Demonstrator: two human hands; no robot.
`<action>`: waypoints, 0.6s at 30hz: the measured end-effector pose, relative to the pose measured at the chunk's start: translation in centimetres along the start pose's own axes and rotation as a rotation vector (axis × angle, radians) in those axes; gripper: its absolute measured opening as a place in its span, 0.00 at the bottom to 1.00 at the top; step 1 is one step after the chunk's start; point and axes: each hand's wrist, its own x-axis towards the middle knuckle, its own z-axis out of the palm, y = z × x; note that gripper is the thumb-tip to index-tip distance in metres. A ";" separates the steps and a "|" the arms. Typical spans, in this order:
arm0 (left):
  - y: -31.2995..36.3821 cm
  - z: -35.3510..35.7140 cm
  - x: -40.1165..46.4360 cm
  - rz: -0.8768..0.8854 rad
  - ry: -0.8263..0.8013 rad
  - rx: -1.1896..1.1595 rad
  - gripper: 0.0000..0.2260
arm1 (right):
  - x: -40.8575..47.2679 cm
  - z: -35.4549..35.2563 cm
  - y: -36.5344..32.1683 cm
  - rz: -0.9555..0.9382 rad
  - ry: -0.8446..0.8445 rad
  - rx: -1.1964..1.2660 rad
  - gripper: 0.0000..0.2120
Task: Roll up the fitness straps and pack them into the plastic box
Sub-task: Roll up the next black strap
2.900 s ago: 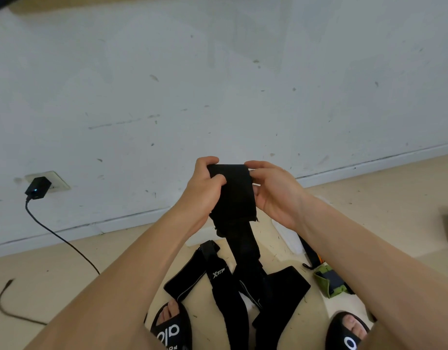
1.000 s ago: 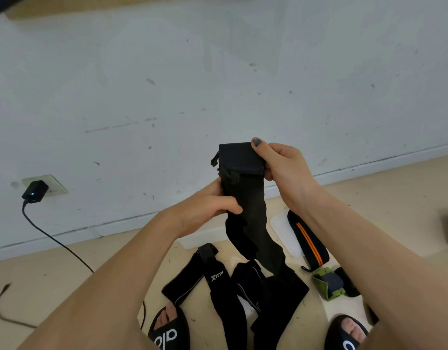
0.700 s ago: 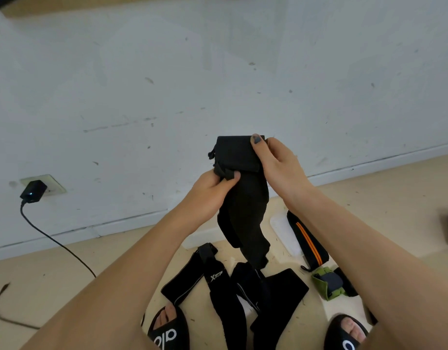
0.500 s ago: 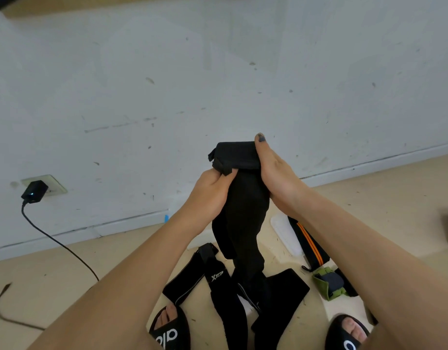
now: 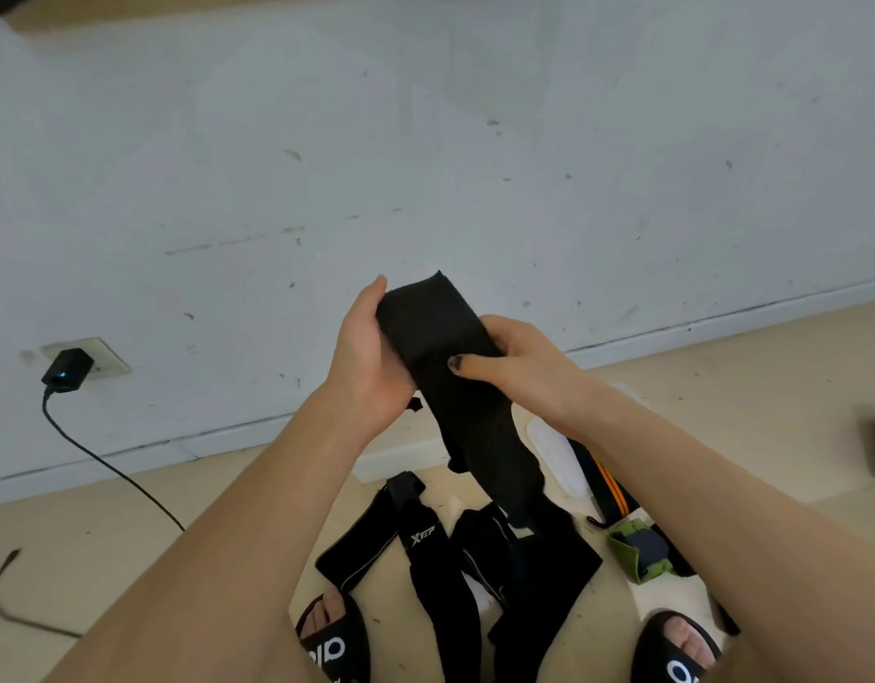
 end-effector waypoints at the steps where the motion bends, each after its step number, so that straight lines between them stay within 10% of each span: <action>1: -0.3 -0.1 0.1 0.007 -0.044 0.085 0.23 | 0.1 -0.1 -0.1 0.007 0.035 0.064 0.10; 7: -1.4 -0.3 -0.2 -0.149 -0.281 0.288 0.31 | 0.4 0.0 -0.3 0.068 0.134 0.182 0.12; 10: -1.7 0.1 -0.5 -0.079 -0.300 0.276 0.20 | 0.2 0.9 -0.3 0.097 0.174 0.183 0.16; 18: -1.0 -0.5 1.0 0.068 -0.044 -0.030 0.16 | -0.2 0.2 0.4 0.145 -0.082 0.049 0.23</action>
